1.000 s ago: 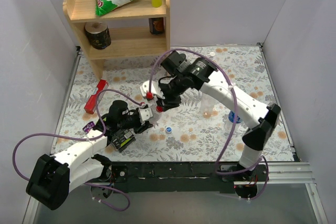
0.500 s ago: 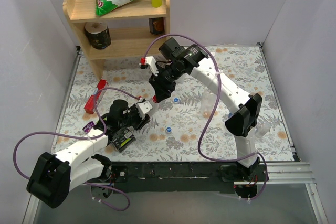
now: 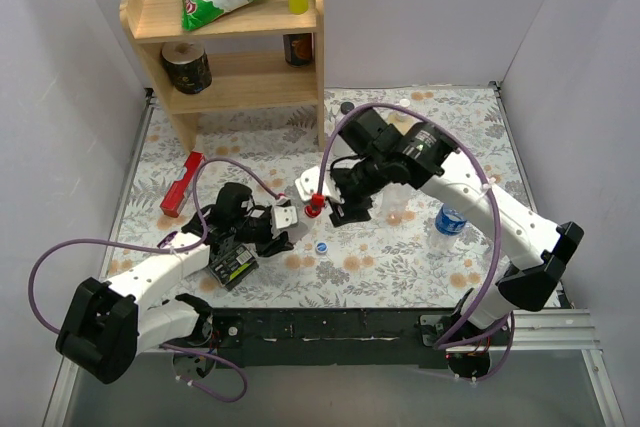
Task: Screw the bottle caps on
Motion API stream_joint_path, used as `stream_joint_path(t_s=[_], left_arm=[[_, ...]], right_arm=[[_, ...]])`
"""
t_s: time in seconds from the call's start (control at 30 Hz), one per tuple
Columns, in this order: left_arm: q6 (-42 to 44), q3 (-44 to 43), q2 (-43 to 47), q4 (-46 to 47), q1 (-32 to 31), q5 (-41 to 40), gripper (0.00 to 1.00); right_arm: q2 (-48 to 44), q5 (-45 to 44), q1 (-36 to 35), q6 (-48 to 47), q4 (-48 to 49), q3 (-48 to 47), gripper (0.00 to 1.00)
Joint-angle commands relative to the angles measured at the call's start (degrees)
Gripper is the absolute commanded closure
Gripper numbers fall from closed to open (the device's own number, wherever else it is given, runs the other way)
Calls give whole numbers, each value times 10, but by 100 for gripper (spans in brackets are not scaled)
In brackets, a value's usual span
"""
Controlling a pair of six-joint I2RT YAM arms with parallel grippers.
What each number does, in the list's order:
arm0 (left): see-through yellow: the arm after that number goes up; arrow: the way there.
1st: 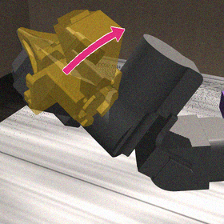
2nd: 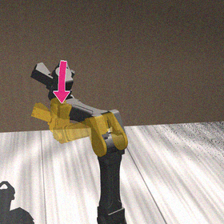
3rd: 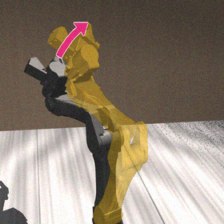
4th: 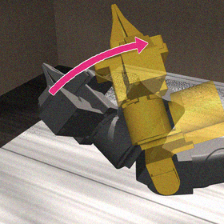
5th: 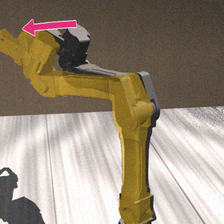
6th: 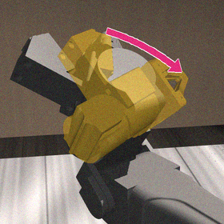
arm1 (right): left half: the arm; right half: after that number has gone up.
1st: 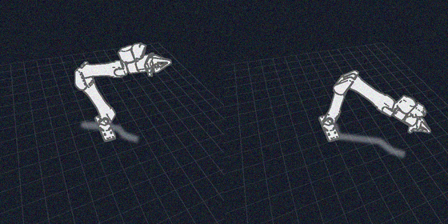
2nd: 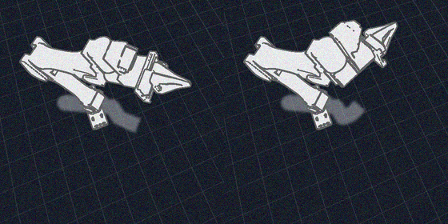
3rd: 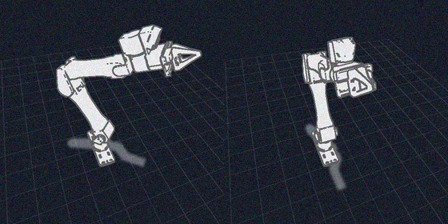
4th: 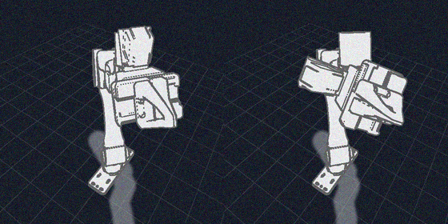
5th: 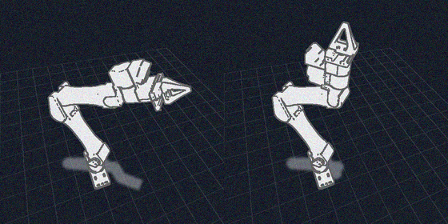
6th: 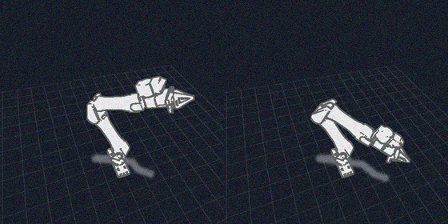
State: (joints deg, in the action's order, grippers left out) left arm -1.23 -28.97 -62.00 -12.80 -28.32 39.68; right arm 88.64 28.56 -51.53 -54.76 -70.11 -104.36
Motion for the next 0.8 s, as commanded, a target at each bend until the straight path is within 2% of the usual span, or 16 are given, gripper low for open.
stream_joint_path(t_s=[0.0,0.2,0.43,0.57,0.7,0.77], left_arm=[[40,-47,-9,-30,-2,53,100],[57,-64,-10,-63,-3,66,100],[62,-61,0,-78,-5,73,100],[62,-62,2,-76,-5,75,100],[58,-63,2,-68,-5,73,100],[57,-63,1,-66,-6,73,100]], right_arm=[[-9,-25,-42,-82,87,52,36],[-7,-46,-64,-83,149,68,38],[-7,-52,-71,-107,139,75,43],[-7,-54,-74,-124,125,80,50],[-6,-55,-77,-133,115,84,53],[-5,-58,-77,-133,114,84,59]])
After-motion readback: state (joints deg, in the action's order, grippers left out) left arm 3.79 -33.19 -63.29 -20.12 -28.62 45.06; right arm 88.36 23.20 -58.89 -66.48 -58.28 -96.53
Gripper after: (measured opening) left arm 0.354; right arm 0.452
